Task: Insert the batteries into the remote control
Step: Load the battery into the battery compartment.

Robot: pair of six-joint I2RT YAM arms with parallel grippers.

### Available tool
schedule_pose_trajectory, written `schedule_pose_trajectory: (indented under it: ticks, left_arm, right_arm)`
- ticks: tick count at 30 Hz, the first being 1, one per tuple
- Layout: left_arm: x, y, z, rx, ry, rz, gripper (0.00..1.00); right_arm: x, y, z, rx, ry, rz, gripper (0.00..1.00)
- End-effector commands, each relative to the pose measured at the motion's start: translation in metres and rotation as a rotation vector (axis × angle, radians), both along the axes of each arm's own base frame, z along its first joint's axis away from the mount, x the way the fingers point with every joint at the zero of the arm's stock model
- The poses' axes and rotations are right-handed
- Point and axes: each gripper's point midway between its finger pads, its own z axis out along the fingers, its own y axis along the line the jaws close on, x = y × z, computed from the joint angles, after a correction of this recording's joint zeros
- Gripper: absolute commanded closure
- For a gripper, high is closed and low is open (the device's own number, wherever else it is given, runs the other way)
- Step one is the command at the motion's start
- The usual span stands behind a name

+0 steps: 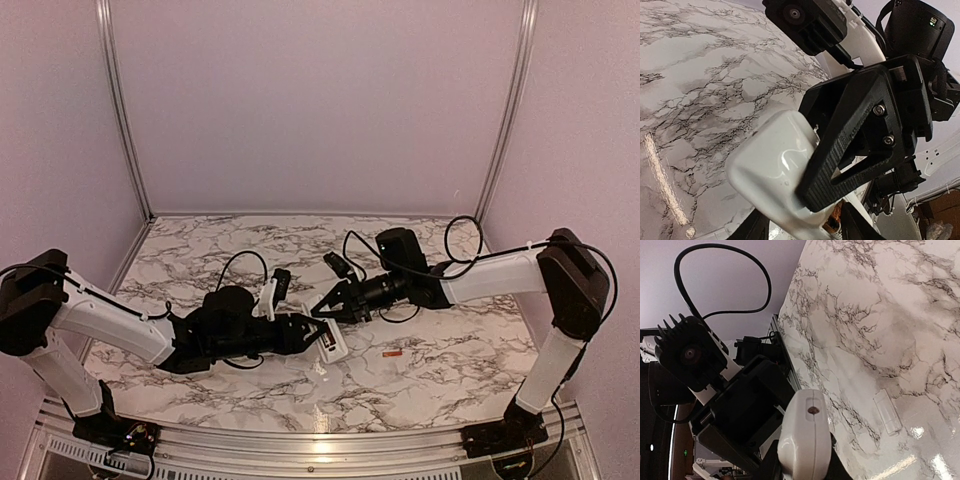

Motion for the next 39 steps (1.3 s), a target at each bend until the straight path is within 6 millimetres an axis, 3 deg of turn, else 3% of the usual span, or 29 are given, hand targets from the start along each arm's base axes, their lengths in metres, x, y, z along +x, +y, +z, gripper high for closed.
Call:
schedule_pose_trajectory:
  ticks: [1,6,16,24,27,30,34,39]
  left_arm:
    - [0.006,-0.005,0.001,0.031,-0.027,0.000,0.49]
    - [0.001,-0.011,-0.010,0.088,-0.010,-0.003,0.42]
    - [0.005,-0.006,-0.033,0.169,0.053,0.057,0.47]
    - [0.005,-0.016,-0.045,0.252,0.076,0.057,0.34]
    - [0.005,-0.013,-0.052,0.263,0.091,0.067,0.39]
    - [0.002,-0.018,-0.050,0.253,0.090,0.041,0.39]
    - [-0.007,-0.032,-0.042,0.231,0.071,-0.023,0.29]
    - [-0.014,-0.039,-0.042,0.240,0.074,-0.053,0.34]
  right_arm:
    - [-0.004,0.004,0.021,0.035,-0.034,0.029,1.00]
    - [0.003,0.002,0.022,0.028,-0.052,-0.003,1.00]
    - [0.015,-0.003,0.039,0.035,-0.124,-0.071,1.00]
    - [0.019,-0.007,0.041,0.023,-0.167,-0.096,1.00]
    - [0.021,-0.010,0.040,0.017,-0.172,-0.106,1.00]
    - [0.022,-0.013,0.038,0.008,-0.182,-0.117,1.00]
    - [0.023,-0.014,0.034,0.000,-0.184,-0.126,1.00]
    - [0.025,-0.015,0.035,-0.001,-0.196,-0.131,1.00]
